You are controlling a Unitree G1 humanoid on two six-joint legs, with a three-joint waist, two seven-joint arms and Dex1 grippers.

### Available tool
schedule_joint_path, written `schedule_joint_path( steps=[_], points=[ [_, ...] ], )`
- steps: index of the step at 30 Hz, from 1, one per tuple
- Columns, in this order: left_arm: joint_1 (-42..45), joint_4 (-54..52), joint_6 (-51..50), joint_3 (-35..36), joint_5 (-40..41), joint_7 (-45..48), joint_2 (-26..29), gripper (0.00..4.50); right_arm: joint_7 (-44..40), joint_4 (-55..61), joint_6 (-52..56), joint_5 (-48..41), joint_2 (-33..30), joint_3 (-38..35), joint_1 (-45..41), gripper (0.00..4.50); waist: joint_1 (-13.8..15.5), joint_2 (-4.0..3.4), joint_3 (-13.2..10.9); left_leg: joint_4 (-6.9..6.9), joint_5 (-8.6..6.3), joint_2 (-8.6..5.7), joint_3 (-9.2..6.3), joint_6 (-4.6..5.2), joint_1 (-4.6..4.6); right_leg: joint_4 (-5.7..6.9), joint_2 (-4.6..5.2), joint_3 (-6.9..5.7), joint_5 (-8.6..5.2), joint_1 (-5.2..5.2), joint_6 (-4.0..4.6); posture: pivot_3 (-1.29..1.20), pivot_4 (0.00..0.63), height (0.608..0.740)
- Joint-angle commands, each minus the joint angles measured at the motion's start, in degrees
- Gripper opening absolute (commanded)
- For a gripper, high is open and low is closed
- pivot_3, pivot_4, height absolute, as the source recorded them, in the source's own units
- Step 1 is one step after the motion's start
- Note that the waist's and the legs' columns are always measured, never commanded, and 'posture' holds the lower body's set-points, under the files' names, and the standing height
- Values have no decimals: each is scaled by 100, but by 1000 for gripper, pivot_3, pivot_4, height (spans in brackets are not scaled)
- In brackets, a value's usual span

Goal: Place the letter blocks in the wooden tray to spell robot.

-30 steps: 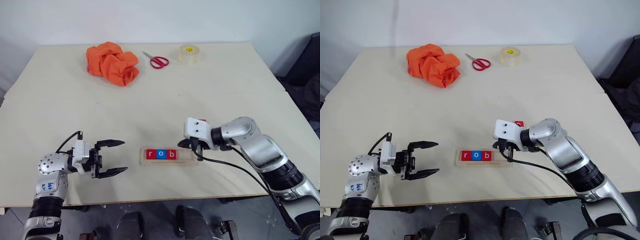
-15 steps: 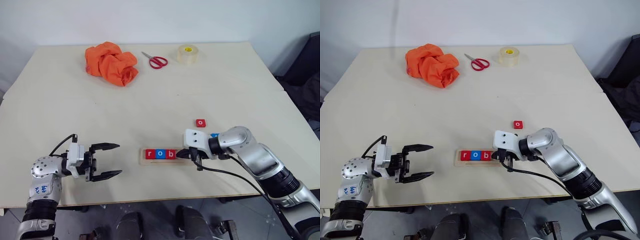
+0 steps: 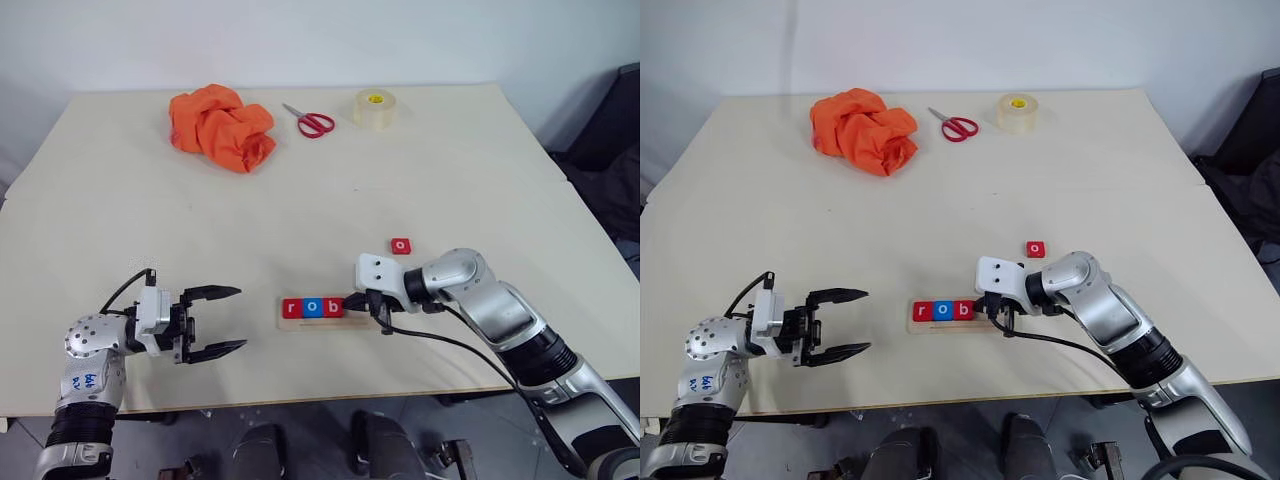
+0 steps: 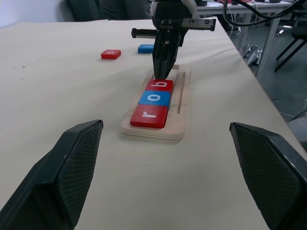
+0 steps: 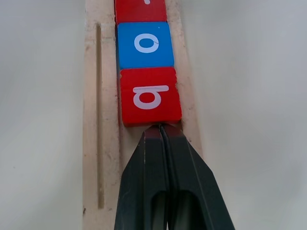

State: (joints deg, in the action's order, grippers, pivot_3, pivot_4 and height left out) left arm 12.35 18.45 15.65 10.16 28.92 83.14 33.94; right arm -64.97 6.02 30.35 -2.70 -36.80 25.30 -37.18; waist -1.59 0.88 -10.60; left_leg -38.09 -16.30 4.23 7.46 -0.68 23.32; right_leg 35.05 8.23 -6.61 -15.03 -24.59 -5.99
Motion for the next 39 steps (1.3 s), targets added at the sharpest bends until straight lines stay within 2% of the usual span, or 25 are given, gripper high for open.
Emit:
schedule_joint_path(
  steps=[1, 3, 6, 10, 14, 17, 18, 23, 28, 39],
  points=[
    [47, -51, 42, 38, 58, 63, 39, 4500, -16, 416, 90, -125, -301, -474, -3, 33, 6, 0, 0, 0, 0, 0, 0, 0, 1, -1, 0, 0, 0, -1, 0, 0, 150, 740],
    [75, 1, 37, 42, 57, 109, 58, 4500, -52, 617, 181, -302, -444, -718, 74, 33, 3, 0, 0, 0, 0, 0, 0, 0, 1, -2, 0, 0, 0, -1, 0, 0, 150, 740],
    [178, 133, 40, 30, 39, 169, 55, 4500, -11, 952, 430, -667, -595, -1227, 316, 629, 6, 0, 0, 2, -1, 1, -1, -1, 0, -4, 0, -1, 0, 0, 0, 0, 150, 740],
    [404, 335, 60, -55, -8, 243, -22, 4500, 170, 1131, 548, -827, -815, -1700, 758, 1865, 7, 0, 0, 1, -2, 0, -1, -1, 0, -4, 0, -1, 0, 1, 0, 0, 150, 740],
    [510, 447, 77, -75, -14, 302, -48, 4500, 562, 1271, 815, -984, -836, -2155, 1056, 3316, 10, 0, 0, 1, -2, -1, 0, -1, 0, -4, 0, -1, 0, 1, 0, 0, 150, 740],
    [559, 491, 39, -88, 12, 363, -40, 4500, 939, 1407, 933, -1034, -953, -2951, 1853, 4323, 15, 1, 0, 3, -1, 0, -2, -2, 0, -5, -1, -2, -1, 2, 1, 0, 150, 740],
    [560, 484, 24, -87, 26, 363, -38, 4500, 1022, 1479, 1130, -1220, -895, -3325, 2163, 4466, 41, 3, 1, 4, -2, 0, -1, -1, 1, -6, -1, -1, -1, 1, 1, 0, 150, 740],
    [522, 423, -38, -51, 86, 354, -12, 4500, 1523, 1734, 883, -1442, -619, -4344, 3120, 4466, 66, 3, 1, 1, -5, -5, 3, 2, 0, -14, 1, 6, 1, 6, -2, 0, 150, 740],
    [478, 387, -120, -2, 144, 402, 47, 4500, 1716, 2004, 675, -1672, -498, -4922, 3678, 4466, 58, 2, 2, 3, -3, 0, -1, 1, -6, -5, -3, 5, 1, 6, -2, 0, 150, 740],
    [541, 487, -235, 40, 292, 657, 207, 4500, 1762, 2105, 675, -2175, -628, -5106, 3969, 4466, 31, 3, 2, 2, -2, -1, -4, 3, -5, -4, -3, 6, 1, 7, -2, 0, 150, 740]
  ],
)
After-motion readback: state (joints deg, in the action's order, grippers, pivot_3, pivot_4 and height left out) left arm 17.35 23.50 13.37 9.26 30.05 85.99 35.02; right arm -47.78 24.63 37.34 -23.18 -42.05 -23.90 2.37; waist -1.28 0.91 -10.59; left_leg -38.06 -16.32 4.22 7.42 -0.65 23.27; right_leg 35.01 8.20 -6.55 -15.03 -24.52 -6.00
